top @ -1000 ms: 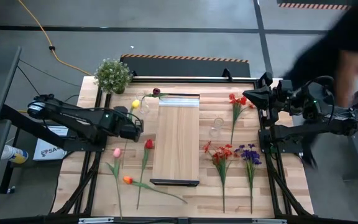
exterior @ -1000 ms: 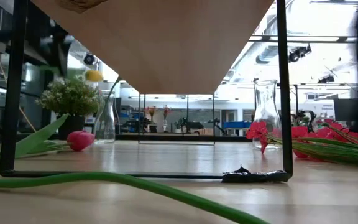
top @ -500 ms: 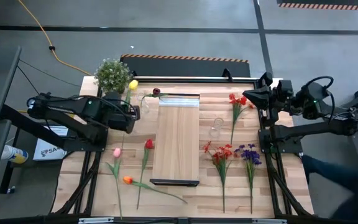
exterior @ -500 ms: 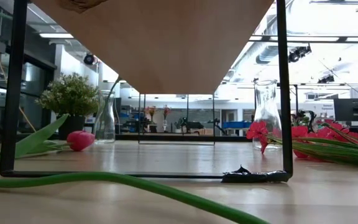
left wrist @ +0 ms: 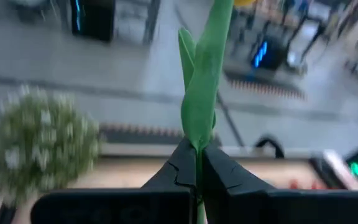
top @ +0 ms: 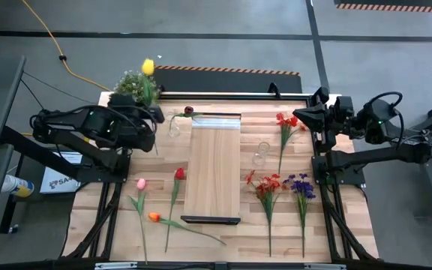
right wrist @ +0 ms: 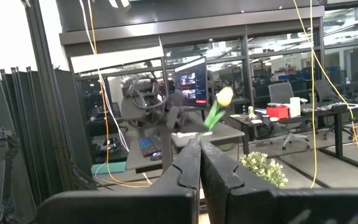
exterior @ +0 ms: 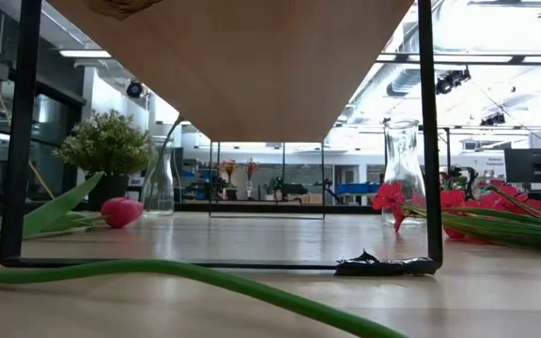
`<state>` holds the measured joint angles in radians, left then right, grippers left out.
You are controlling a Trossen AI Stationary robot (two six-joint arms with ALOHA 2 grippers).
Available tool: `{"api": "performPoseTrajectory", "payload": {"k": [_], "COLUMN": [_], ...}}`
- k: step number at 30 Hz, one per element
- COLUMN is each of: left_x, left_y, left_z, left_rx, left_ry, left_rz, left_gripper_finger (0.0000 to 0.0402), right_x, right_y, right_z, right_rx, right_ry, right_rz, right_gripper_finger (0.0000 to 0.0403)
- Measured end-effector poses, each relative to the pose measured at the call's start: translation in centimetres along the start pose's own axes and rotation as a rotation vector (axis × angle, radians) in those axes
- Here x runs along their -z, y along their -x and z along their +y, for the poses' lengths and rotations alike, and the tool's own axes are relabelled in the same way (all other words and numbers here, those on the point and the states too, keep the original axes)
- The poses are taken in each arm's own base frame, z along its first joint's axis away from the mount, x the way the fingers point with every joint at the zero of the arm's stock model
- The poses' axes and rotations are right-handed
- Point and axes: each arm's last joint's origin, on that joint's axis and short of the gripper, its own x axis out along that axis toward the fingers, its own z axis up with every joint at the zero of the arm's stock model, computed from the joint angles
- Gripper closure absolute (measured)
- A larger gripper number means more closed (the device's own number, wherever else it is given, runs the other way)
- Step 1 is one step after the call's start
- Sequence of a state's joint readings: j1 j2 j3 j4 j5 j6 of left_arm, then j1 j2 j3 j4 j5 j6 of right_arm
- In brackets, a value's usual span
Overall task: Pick and place flowers into a vace then onto a shelf
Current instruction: Put the yellow flower into the left vase
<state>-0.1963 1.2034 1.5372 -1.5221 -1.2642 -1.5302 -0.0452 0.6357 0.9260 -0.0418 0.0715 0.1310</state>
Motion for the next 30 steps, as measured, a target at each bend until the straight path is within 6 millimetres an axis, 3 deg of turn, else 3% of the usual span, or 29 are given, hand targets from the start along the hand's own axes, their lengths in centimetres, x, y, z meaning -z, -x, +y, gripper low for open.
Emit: {"api": "performPoseTrajectory", "payload": {"k": [11, 30], "left_x": [-0.5, 4.0], "left_y": [0.0, -7.6], "left_z": [-0.5, 0.8], "left_rx": [-0.012, -0.288], "left_ry": [0.015, 0.112], "left_rz": [-0.308, -0.418], "left_gripper_finger": [0.0366, 0.0366], "right_x": [0.0, 0.0], "right_y": [0.0, 0.0], "right_z": [0.0, -0.4], "right_rx": [0.0, 0.123], "right_ry": [0.029, 0.113], "right_rz": [0.0, -0.009], "right_gripper_finger": [0.0402, 0.0402]}}
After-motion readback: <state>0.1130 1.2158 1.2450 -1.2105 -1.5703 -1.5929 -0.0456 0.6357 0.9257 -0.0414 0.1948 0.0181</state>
